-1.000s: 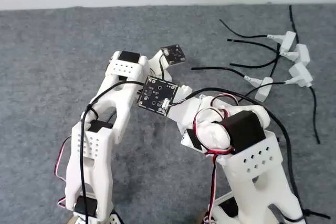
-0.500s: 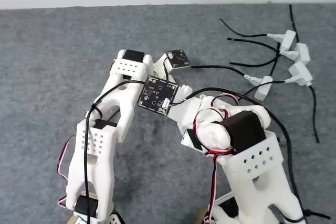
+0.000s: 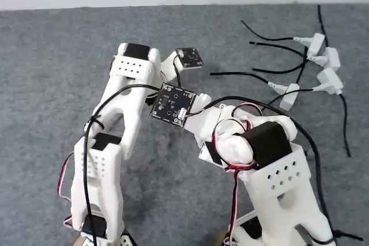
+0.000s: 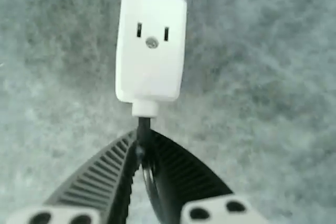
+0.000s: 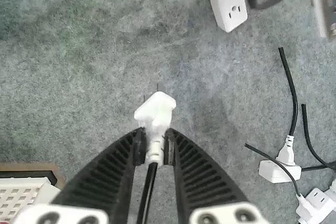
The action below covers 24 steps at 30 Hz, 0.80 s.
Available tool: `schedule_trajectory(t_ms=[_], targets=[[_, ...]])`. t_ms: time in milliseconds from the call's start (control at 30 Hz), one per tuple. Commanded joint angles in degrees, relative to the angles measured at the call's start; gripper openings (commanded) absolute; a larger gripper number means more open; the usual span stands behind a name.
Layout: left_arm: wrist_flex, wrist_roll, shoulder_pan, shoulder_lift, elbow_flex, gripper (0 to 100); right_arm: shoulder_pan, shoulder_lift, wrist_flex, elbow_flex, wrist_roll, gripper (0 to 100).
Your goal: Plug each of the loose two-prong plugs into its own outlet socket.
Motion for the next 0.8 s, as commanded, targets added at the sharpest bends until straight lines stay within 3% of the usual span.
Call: schedule_trajectory(t_ms=[0,400,767], targets=[[3.08,-0.7,-0.44,-6.24,-1.01,1,0.22,-1.27,-0.75,-0.18,0.26,1.0],[2.99,-2.46,2.99,-24.7,17.89,1,0.22,-1.19,-3.03,1.49,0.26,1.0],[-5.19,-2.46,3.16,-51.96,50.15,1,0.13,-1.27,-6.37,6.77,0.26,1.0]])
